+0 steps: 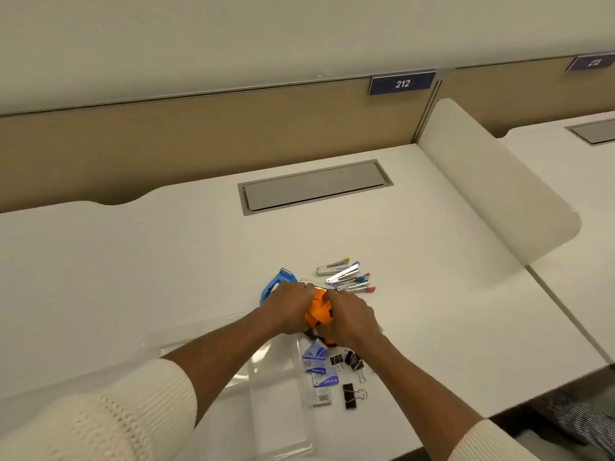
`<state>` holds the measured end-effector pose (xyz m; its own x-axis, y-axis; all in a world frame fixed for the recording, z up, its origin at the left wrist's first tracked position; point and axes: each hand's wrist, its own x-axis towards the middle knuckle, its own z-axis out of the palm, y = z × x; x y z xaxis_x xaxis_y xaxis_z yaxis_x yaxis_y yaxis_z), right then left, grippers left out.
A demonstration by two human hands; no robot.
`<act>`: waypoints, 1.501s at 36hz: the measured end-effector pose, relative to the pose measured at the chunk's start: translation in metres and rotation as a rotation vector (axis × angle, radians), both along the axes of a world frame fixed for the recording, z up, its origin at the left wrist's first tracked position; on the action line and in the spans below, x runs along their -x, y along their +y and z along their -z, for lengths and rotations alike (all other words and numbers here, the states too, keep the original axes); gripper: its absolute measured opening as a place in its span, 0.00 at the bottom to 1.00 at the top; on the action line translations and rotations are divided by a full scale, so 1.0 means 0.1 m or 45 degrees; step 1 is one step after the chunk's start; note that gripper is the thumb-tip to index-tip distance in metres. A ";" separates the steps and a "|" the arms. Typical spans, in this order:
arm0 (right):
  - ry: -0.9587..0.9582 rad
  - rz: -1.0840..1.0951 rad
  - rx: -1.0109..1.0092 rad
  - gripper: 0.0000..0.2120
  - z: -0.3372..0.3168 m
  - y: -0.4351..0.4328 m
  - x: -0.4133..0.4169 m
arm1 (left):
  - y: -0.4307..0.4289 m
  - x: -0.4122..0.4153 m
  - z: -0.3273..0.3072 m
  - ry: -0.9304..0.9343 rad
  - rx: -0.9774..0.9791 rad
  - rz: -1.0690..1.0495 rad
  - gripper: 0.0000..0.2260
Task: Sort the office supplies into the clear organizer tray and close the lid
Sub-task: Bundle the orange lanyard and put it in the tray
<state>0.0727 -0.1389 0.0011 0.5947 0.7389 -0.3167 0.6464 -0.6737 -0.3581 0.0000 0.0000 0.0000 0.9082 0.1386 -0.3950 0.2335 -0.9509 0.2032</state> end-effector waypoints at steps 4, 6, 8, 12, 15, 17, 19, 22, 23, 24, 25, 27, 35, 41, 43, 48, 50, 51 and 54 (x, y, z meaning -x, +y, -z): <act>-0.017 0.024 0.026 0.26 0.03 0.07 0.03 | -0.05 -0.03 0.04 0.021 0.047 -0.129 0.23; -0.010 0.038 0.004 0.27 0.08 0.09 0.04 | -0.04 -0.05 0.07 0.004 0.081 -0.160 0.22; -0.004 0.059 -0.050 0.26 0.11 0.10 0.02 | -0.02 -0.05 0.08 -0.031 0.121 -0.188 0.20; 0.033 0.117 -0.148 0.19 0.13 0.11 -0.02 | 0.02 -0.02 0.05 -0.112 0.212 -0.251 0.14; 0.007 0.155 -0.198 0.16 0.11 0.11 -0.06 | 0.04 -0.01 -0.01 -0.205 0.244 -0.297 0.10; -0.010 0.173 -0.241 0.15 0.08 0.10 -0.09 | 0.05 0.00 -0.06 -0.259 0.259 -0.318 0.09; -0.029 0.178 -0.267 0.16 0.01 0.09 -0.10 | 0.06 0.01 -0.12 -0.305 0.274 -0.330 0.10; -0.049 0.174 -0.339 0.16 -0.11 0.07 -0.14 | 0.10 0.03 -0.24 -0.384 0.321 -0.354 0.11; -0.065 0.166 -0.363 0.16 -0.16 0.07 -0.15 | 0.11 0.04 -0.28 -0.411 0.341 -0.366 0.12; -0.082 0.157 -0.379 0.17 -0.21 0.07 -0.15 | 0.12 0.05 -0.32 -0.435 0.358 -0.378 0.12; -0.102 0.147 -0.392 0.17 -0.27 0.07 -0.16 | 0.13 0.07 -0.37 -0.457 0.368 -0.388 0.12; -0.130 0.130 -0.397 0.16 -0.37 0.08 -0.15 | 0.14 0.10 -0.45 -0.497 0.376 -0.403 0.13; -0.136 0.081 -0.461 0.19 -0.72 0.18 0.03 | 0.21 0.38 -0.83 -0.577 0.353 -0.501 0.13; 0.002 0.061 -0.465 0.19 -0.71 0.32 0.40 | 0.33 0.75 -0.92 -0.442 0.287 -0.584 0.14; 0.049 0.074 -0.450 0.18 -0.62 0.36 0.53 | 0.35 0.86 -0.88 -0.394 0.281 -0.625 0.14; 0.078 0.089 -0.402 0.13 -0.35 0.41 0.81 | 0.30 1.05 -0.68 -0.320 0.283 -0.739 0.13; 0.068 0.072 -0.356 0.11 -0.24 0.40 0.91 | 0.24 1.12 -0.59 -0.328 0.286 -0.801 0.10; 0.060 0.057 -0.339 0.11 -0.19 0.38 0.96 | 0.20 1.14 -0.54 -0.334 0.279 -0.813 0.08; 0.030 -0.052 -0.253 0.12 -0.07 0.31 1.06 | 0.10 1.19 -0.39 -0.287 0.215 -0.740 0.09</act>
<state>-0.0332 -0.1078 0.0084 0.5571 0.8116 -0.1759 0.6616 -0.5617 -0.4967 -0.1193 0.0098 0.0390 0.7670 0.5855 -0.2624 0.6348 -0.6331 0.4430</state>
